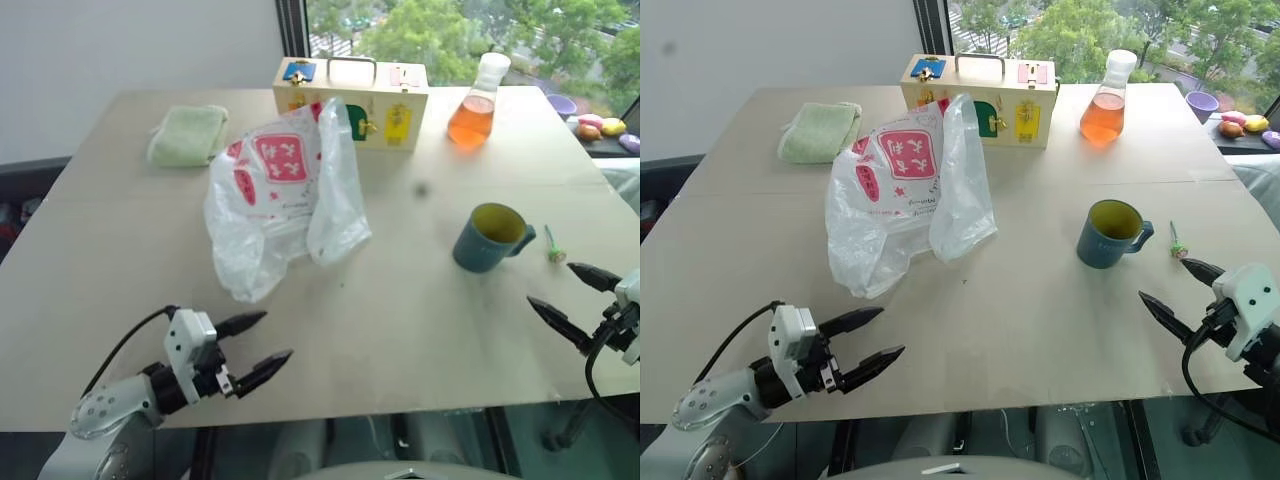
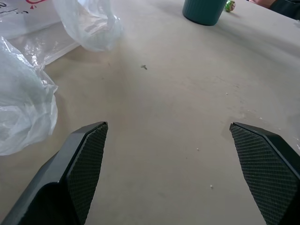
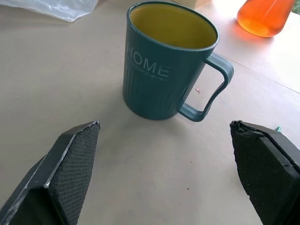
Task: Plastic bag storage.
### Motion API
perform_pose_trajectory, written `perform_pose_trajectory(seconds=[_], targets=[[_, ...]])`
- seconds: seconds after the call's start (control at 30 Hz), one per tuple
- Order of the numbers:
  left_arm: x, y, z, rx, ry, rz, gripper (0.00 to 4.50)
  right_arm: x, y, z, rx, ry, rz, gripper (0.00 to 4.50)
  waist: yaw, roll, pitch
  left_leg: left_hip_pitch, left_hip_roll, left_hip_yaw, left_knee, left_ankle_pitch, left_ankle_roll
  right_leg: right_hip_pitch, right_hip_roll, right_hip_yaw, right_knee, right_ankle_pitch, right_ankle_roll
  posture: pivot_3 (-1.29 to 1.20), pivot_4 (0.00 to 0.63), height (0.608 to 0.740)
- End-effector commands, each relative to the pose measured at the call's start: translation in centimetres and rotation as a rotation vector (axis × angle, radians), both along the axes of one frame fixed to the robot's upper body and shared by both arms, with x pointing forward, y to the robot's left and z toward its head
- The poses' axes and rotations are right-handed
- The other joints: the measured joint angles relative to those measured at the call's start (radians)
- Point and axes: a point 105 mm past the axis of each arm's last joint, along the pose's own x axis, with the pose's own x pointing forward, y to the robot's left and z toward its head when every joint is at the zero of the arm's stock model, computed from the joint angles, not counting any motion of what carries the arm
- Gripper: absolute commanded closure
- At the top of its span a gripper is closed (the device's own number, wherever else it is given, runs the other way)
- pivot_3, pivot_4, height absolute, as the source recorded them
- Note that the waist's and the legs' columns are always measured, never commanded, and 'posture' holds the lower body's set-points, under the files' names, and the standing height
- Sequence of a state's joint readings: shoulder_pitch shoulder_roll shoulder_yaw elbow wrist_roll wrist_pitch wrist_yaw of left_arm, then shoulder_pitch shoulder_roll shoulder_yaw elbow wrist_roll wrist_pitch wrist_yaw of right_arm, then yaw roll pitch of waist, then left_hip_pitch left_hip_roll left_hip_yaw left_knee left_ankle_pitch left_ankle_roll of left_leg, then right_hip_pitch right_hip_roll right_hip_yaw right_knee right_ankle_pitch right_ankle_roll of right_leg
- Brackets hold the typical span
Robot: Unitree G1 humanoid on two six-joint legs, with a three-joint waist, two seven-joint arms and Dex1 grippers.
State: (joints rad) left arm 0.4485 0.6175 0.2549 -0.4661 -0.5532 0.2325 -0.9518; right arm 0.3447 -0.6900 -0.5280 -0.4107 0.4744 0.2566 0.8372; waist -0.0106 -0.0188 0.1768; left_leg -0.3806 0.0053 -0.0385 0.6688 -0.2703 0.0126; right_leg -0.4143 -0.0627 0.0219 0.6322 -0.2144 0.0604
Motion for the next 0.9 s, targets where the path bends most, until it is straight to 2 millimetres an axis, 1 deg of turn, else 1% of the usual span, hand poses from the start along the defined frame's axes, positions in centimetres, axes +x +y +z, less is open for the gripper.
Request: perform_pose_trajectory(seconds=[0.03, 0.1, 0.13, 0.2, 0.27, 0.33, 0.37, 0.4, 0.43, 0.47, 0.53, 0.6, 0.67, 0.77, 0.9], targets=[[1.6, -1.0, 2.7, -0.042, -0.087, 0.008, 0.16, 0.2, 1.1, 1.7, 0.005, -0.068, 0.026, 0.0, 0.0, 0.0, 0.0, 0.0, 0.0, 0.0, 0.0, 0.0, 0.0, 0.0, 0.0, 0.0, 0.0, 0.0, 0.0, 0.0, 0.15, 0.74], [4.3, -2.0, 6.5, -0.122, -0.182, 0.038, 0.16, 0.1, 3.0, 3.3, 0.043, -0.15, 0.049, 0.0, 0.011, 0.0, 0.001, 0.0, 0.0, -0.001, 0.0, 0.0, 0.0, 0.0, 0.0, 0.0, 0.0, 0.0, 0.0, 0.0, 0.15, 0.74], [5.2, -2.4, 7.9, -0.144, -0.218, 0.047, 0.16, -0.1, 4.1, 4.0, 0.067, -0.187, 0.08, 0.0, 0.025, 0.0, 0.001, -0.001, 0.0, -0.002, 0.001, 0.0, 0.0, 0.0, 0.0, -0.002, 0.002, 0.0, 0.0, 0.0, 0.15, 0.74], [6.2, -3.0, 9.7, -0.162, -0.251, 0.053, 0.16, -1.0, 5.9, 4.4, 0.095, -0.19, 0.165, 0.0, 0.024, 0.001, 0.0, -0.001, 0.001, -0.004, 0.004, 0.0, 0.0, 0.001, 0.002, -0.006, 0.005, 0.0, 0.0, 0.0, 0.15, 0.74], [7.3, -3.6, 11.2, -0.148, -0.3, 0.066, 0.16, -1.9, 7.4, 4.6, 0.124, -0.172, 0.241, 0.0, 0.02, 0.003, -0.002, 0.001, 0.0, -0.002, 0.003, 0.0, 0.0, 0.002, 0.002, -0.003, 0.005, 0.001, 0.001, 0.0, 0.15, 0.74], [8.7, -4.2, 12.2, -0.036, -0.392, 0.099, 0.16, -2.6, 8.7, 4.8, 0.159, -0.157, 0.305, 0.0, 0.016, 0.001, -0.001, 0.002, -0.001, 0.0, 0.001, 0.0, 0.0, 0.002, 0.002, -0.001, 0.005, 0.002, 0.003, 0.0, 0.15, 0.74], [9.2, -4.4, 12.4, 0.033, -0.429, 0.11, 0.16, -2.7, 9.1, 4.8, 0.16, -0.158, 0.322, 0.0, 0.014, 0.001, -0.001, 0.001, -0.001, 0.001, 0.001, 0.0, 0.0, 0.002, 0.003, 0.0, 0.004, 0.003, 0.002, 0.0, 0.15, 0.74], [10.2, -4.5, 12.4, 0.17, -0.479, 0.158, 0.16, -2.9, 9.5, 4.7, 0.153, -0.158, 0.343, 0.0, 0.014, 0.001, -0.001, 0.001, -0.001, 0.001, 0.001, 0.0, 0.0, 0.002, 0.003, 0.0, 0.003, 0.005, 0.0, 0.0, 0.15, 0.74], [11.0, -4.3, 12.5, 0.258, -0.508, 0.205, 0.16, -2.9, 9.8, 4.7, 0.144, -0.161, 0.356, 0.0, 0.014, 0.0, -0.001, 0.001, -0.001, 0.001, 0.001, 0.0, 0.0, 0.002, 0.003, 0.0, 0.003, 0.005, 0.0, 0.0, 0.15, 0.74], [11.6, -4.2, 12.7, 0.303, -0.511, 0.235, 0.16, -3.0, 10.1, 4.7, 0.138, -0.166, 0.366, 0.0, 0.014, 0.0, 0.0, 0.001, -0.002, 0.001, 0.001, 0.0, 0.0, 0.002, 0.003, 0.0, 0.002, 0.004, 0.0, 0.0, 0.15, 0.74], [12.7, -3.9, 12.6, 0.428, -0.522, 0.218, 0.16, -3.0, 10.6, 4.6, 0.13, -0.18, 0.374, 0.0, 0.016, 0.0, 0.0, 0.001, -0.002, 0.001, 0.001, 0.0, 0.0, 0.002, 0.003, 0.0, 0.001, 0.002, 0.002, 0.0, 0.15, 0.74], [13.8, -2.9, 11.7, 0.562, -0.503, 0.198, 0.16, -3.3, 11.0, 4.3, 0.124, -0.178, 0.382, 0.0, 0.014, 0.0, 0.0, 0.001, -0.001, 0.001, 0.001, 0.0, 0.0, 0.002, 0.003, 0.0, 0.001, 0.001, 0.001, 0.0, 0.15, 0.74], [14.9, -1.2, 10.7, 0.668, -0.483, 0.225, 0.16, -3.6, 11.3, 3.7, 0.114, -0.166, 0.388, 0.0, 0.01, 0.001, 0.0, 0.001, -0.001, 0.001, 0.0, 0.0, 0.0, 0.001, 0.003, 0.0, 0.001, 0.0, 0.0, 0.0, 0.15, 0.74], [16.0, 0.7, 9.4, 0.795, -0.457, 0.226, 0.16, -3.9, 11.5, 3.0, 0.101, -0.156, 0.383, 0.0, 0.007, 0.0, 0.0, 0.0, -0.001, 0.002, -0.001, 0.0, 0.0, 0.0, 0.003, 0.0, 0.001, 0.001, 0.001, 0.0, 0.15, 0.74], [17.9, 1.9, 7.1, 0.912, -0.432, 0.199, 0.16, -4.2, 11.7, 2.6, 0.114, -0.162, 0.358, 0.0, 0.012, -0.002, 0.001, -0.001, -0.001, 0.001, 0.0, 0.0, 0.0, 0.0, 0.003, 0.0, 0.0, 0.002, 0.003, 0.0, 0.15, 0.74]])
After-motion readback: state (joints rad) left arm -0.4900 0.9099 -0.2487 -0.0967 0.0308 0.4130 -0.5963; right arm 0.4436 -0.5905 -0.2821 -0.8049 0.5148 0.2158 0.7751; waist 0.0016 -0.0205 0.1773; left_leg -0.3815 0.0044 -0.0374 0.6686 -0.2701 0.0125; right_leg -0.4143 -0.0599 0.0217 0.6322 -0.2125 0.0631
